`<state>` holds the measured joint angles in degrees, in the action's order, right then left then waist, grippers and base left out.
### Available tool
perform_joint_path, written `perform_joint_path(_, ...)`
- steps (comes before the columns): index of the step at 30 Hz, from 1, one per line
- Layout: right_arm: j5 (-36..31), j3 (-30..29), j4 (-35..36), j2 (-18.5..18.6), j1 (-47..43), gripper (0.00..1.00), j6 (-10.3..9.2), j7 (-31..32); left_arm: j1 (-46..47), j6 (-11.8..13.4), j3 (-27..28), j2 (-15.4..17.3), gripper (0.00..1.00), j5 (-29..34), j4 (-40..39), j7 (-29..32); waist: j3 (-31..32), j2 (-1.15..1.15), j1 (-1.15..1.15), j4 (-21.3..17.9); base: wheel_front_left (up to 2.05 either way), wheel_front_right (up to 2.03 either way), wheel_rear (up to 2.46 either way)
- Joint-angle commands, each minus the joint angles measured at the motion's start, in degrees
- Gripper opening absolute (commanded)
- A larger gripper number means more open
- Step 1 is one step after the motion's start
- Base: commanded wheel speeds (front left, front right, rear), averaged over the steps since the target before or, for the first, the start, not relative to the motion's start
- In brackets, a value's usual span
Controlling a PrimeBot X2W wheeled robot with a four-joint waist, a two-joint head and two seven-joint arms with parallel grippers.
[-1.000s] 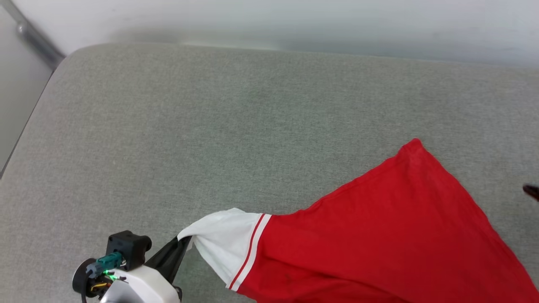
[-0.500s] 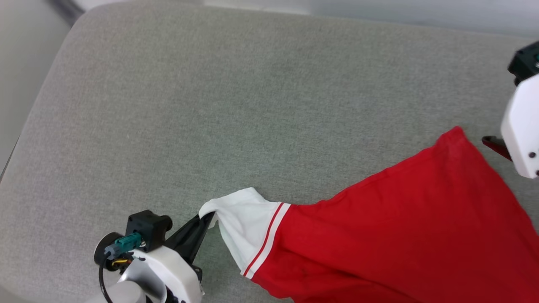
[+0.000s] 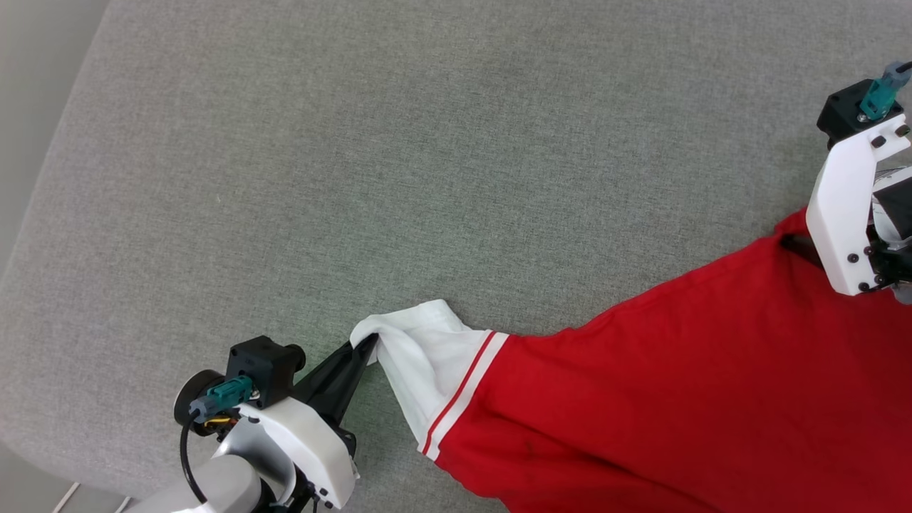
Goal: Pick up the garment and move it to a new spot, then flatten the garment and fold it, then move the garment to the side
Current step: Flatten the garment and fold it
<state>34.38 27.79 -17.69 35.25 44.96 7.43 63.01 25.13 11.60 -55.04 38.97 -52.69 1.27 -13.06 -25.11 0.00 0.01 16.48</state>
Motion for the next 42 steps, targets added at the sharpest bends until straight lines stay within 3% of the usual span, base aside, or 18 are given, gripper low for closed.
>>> perform_joint_path(1,1.3,3.4,-1.9,-1.2,-2.9,0.4,0.13,0.1,0.6,-0.2,0.2,-0.2,0.0,-0.1,0.4,-0.4,0.0,0.0,-0.01,-0.3,0.0,0.0,0.0)
perform_joint_path(2,1.5,3.9,-1.9,-0.9,-2.7,0.0,0.13,-0.6,0.5,-0.3,0.3,-0.2,0.0,-0.2,0.6,-0.4,0.2,0.0,-0.01,-0.4,0.0,0.0,0.0)
perform_joint_path(15,7.4,8.7,3.0,3.8,1.9,0.0,0.04,-18.3,1.6,1.4,2.4,3.6,0.0,-0.3,0.1,0.0,11.2,0.0,-0.01,-4.6,0.0,0.0,0.0)
perform_joint_path(25,7.7,5.2,6.9,4.8,4.5,0.0,0.04,-30.1,11.9,2.3,6.8,5.7,0.0,1.2,-4.3,3.3,14.1,0.0,-0.01,-8.5,0.0,0.0,0.0)
perform_joint_path(32,3.9,0.4,7.1,2.8,11.1,0.0,0.04,-33.9,26.2,0.6,10.2,4.6,0.0,3.8,-3.6,6.6,11.2,0.0,-0.01,-10.0,0.0,0.0,0.0)
perform_joint_path(42,-3.9,-5.1,1.2,-2.8,28.0,0.0,0.05,-36.4,49.9,-4.5,14.1,0.2,0.0,6.9,4.1,10.1,4.3,0.0,-0.01,-11.3,0.0,0.0,0.0)
